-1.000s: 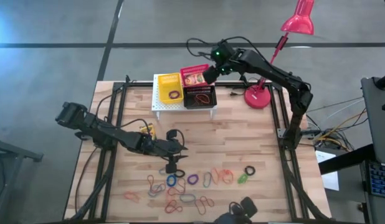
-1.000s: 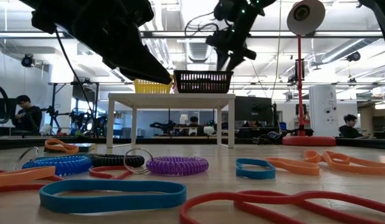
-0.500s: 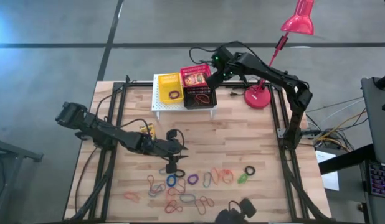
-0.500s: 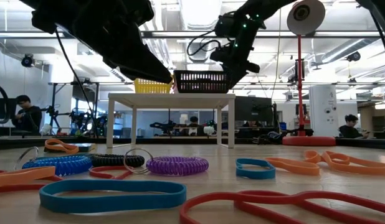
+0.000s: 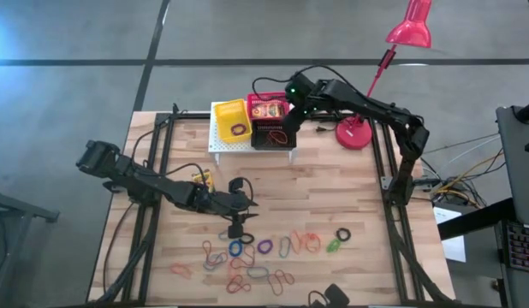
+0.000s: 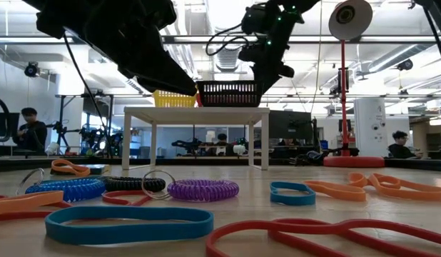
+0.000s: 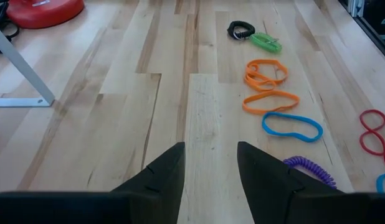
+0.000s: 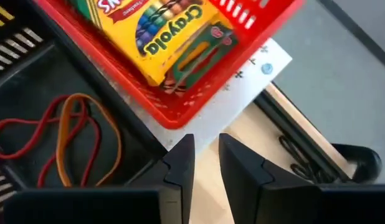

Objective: Pick & Place Office Desk Supplies
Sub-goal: Adjust the red bin on the shelf, then put the orange rubber band into the black bin on the shelf

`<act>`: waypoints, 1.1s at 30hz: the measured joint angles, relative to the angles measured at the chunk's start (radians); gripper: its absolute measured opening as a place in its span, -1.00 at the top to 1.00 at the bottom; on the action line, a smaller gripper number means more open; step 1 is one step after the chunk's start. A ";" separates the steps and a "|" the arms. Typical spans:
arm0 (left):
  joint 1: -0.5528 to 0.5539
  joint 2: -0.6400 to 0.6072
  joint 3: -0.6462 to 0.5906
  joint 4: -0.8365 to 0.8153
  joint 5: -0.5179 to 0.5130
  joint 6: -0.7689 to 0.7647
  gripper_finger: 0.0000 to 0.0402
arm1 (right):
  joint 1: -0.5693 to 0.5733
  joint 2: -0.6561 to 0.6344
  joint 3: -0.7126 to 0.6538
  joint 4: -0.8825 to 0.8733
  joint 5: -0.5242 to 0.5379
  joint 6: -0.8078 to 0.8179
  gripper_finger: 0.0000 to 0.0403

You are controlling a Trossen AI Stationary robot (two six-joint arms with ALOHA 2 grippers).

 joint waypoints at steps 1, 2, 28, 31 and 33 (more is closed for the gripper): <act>0.000 0.000 0.000 0.000 0.000 0.000 0.27 | 0.000 -0.009 0.000 -0.008 0.016 0.000 0.66; 0.000 0.000 0.000 0.000 0.000 -0.002 0.27 | 0.001 -0.018 0.000 -0.016 0.038 0.000 0.66; -0.162 -0.320 -0.017 -0.857 -0.146 -0.466 0.37 | 0.822 -0.416 -0.810 0.597 0.568 0.416 0.66; -0.159 -0.322 -0.081 -0.903 -0.146 -0.540 0.37 | 0.873 -0.391 -0.921 0.805 0.567 0.375 0.66; -0.157 -0.322 -0.128 -0.896 -0.146 -0.563 0.37 | 0.889 -0.371 -0.976 0.935 0.562 0.371 0.66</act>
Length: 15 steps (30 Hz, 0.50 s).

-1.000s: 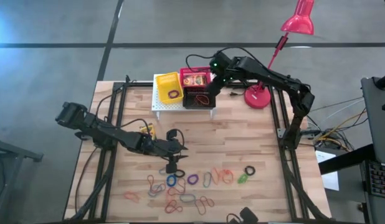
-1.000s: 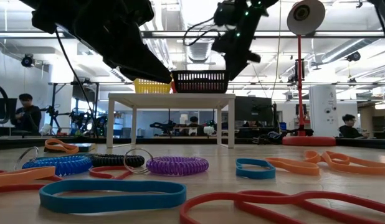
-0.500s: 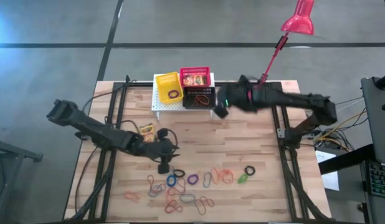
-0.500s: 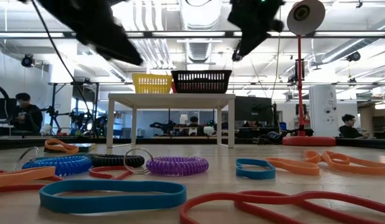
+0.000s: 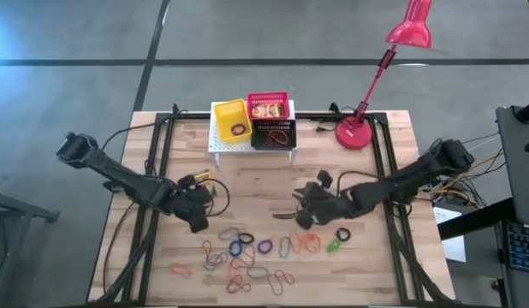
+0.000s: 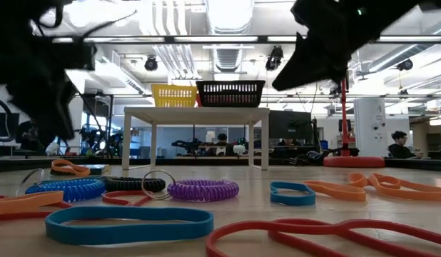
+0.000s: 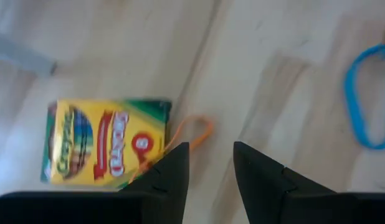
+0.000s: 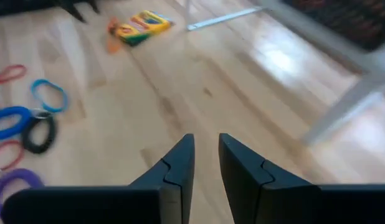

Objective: Pick & Place Office Desk Supplies
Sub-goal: Put the orange rubber band into the black bin on the shelf

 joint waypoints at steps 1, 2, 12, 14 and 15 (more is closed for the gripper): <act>0.001 0.000 -0.021 0.009 0.000 -0.020 0.37 | 0.003 0.010 -0.023 0.053 -0.001 0.000 0.66; 0.003 0.000 -0.040 0.012 0.000 -0.047 0.37 | 0.004 0.024 -0.039 0.107 0.000 0.000 0.66; 0.081 -0.002 -0.190 0.037 0.000 -0.380 0.13 | -0.041 0.134 -0.051 0.268 -0.003 -0.015 0.66; 0.094 -0.005 -0.202 0.051 0.002 -0.391 0.08 | -0.049 0.147 -0.035 0.272 -0.003 -0.031 0.66; 0.096 -0.005 -0.206 0.064 0.000 -0.373 0.06 | -0.051 0.152 -0.031 0.271 -0.003 -0.040 0.66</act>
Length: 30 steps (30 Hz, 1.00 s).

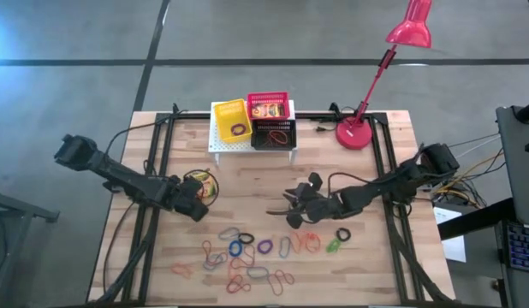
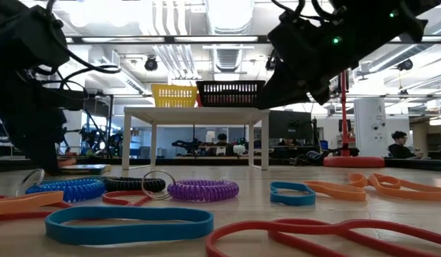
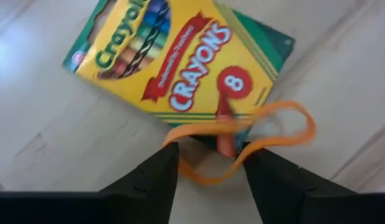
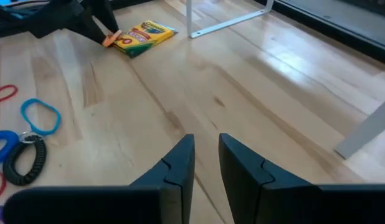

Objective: Pick & Place Office Desk Supplies
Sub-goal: Put the orange rubber band into the black bin on the shelf

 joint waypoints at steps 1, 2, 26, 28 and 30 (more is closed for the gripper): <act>0.000 0.000 -0.004 0.015 -0.003 0.024 0.05 | -0.002 0.004 0.005 -0.002 0.000 -0.013 0.66; 0.001 0.000 -0.006 0.027 -0.007 0.049 0.05 | -0.003 0.009 0.012 -0.001 0.000 -0.021 0.66; -0.021 0.004 0.029 0.307 0.242 0.349 0.98 | -0.005 0.020 0.035 -0.001 -0.002 -0.039 0.66; -0.031 0.003 0.030 0.393 0.241 0.403 0.98 | -0.005 0.020 0.035 -0.001 -0.002 -0.039 0.66; -0.033 0.003 0.034 0.412 0.239 0.431 0.98 | -0.005 0.020 0.036 -0.001 -0.002 -0.039 0.66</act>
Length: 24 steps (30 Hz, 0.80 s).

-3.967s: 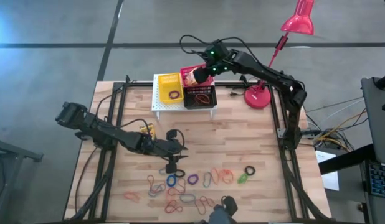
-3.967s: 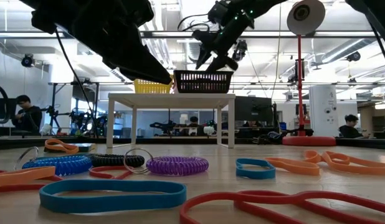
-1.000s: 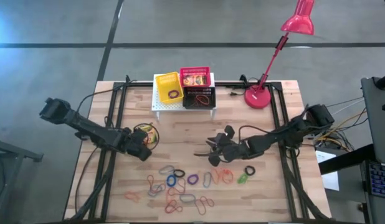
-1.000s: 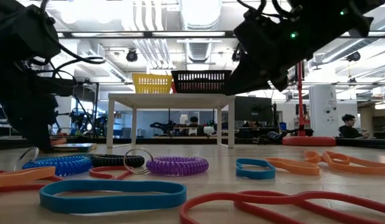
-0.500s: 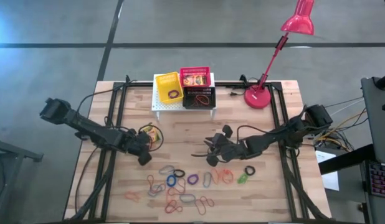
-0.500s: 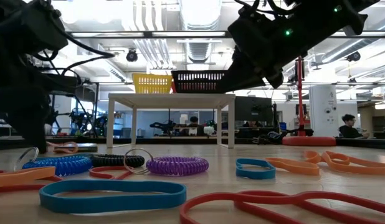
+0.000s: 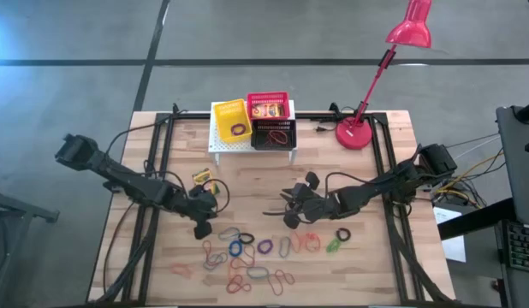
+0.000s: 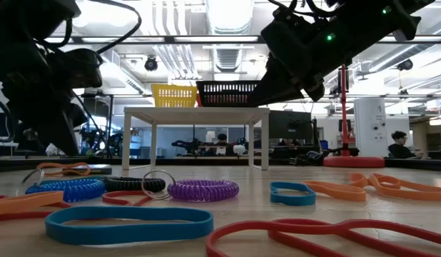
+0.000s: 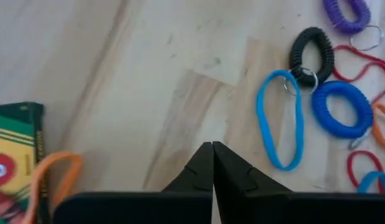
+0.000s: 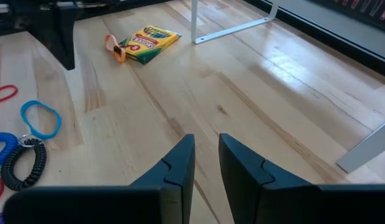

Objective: Pick & Place Office Desk Supplies
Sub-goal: Put the orange rubber band into the black bin on the shelf

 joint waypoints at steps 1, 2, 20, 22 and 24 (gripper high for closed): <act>0.000 0.000 0.006 -0.016 -0.007 0.002 0.99 | 0.000 0.000 0.001 0.000 0.000 0.000 0.66; 0.002 0.000 0.015 -0.041 -0.012 0.002 0.99 | 0.000 0.000 0.003 0.000 0.000 0.000 0.66; 0.012 0.000 0.052 -0.545 -0.174 -0.180 0.25 | -0.010 0.000 0.005 0.000 0.002 0.000 0.66; 0.012 0.000 0.027 -0.532 -0.189 -0.179 0.17 | -0.010 0.000 0.004 0.000 0.002 0.000 0.66; 0.012 0.000 0.004 -0.485 -0.195 -0.148 0.12 | -0.011 0.000 0.004 0.000 0.002 0.000 0.66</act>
